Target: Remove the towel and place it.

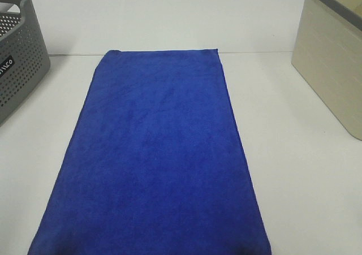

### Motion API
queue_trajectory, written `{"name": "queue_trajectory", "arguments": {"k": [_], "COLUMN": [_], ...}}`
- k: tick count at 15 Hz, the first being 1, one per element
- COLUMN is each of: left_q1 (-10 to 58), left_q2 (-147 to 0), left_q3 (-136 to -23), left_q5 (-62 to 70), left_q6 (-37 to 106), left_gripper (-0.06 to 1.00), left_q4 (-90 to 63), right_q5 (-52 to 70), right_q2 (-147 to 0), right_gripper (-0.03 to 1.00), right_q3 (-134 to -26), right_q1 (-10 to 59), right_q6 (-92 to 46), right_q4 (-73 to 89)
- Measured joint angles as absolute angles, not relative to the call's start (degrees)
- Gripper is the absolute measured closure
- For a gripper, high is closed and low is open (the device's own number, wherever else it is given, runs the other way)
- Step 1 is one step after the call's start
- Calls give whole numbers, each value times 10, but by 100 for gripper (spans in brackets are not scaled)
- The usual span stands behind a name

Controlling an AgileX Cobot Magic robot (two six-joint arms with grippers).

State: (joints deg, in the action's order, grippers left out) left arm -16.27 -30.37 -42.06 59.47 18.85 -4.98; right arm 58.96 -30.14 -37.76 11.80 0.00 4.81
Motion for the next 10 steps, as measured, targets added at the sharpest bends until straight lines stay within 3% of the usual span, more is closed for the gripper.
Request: {"name": "queue_trajectory", "arguments": {"k": [2,7,10], "left_q1": [-158,-54,-48], "left_q2": [-256,-229,-225], "left_q3": [-380,-359,-351], "left_q5": [583,606,607], "left_q6": [195,217,214], "left_gripper": [21,21,21], "left_q4": [-63,-61,-73], "right_q5": [588,600,614], "right_q2": [-256,-139,-66], "right_gripper": [22,22,22], "right_q3": [-344,-305,-284], "right_q1": [118,118,118], "right_q6": [-5,-10,-10], "right_q4": [41,40,40]}}
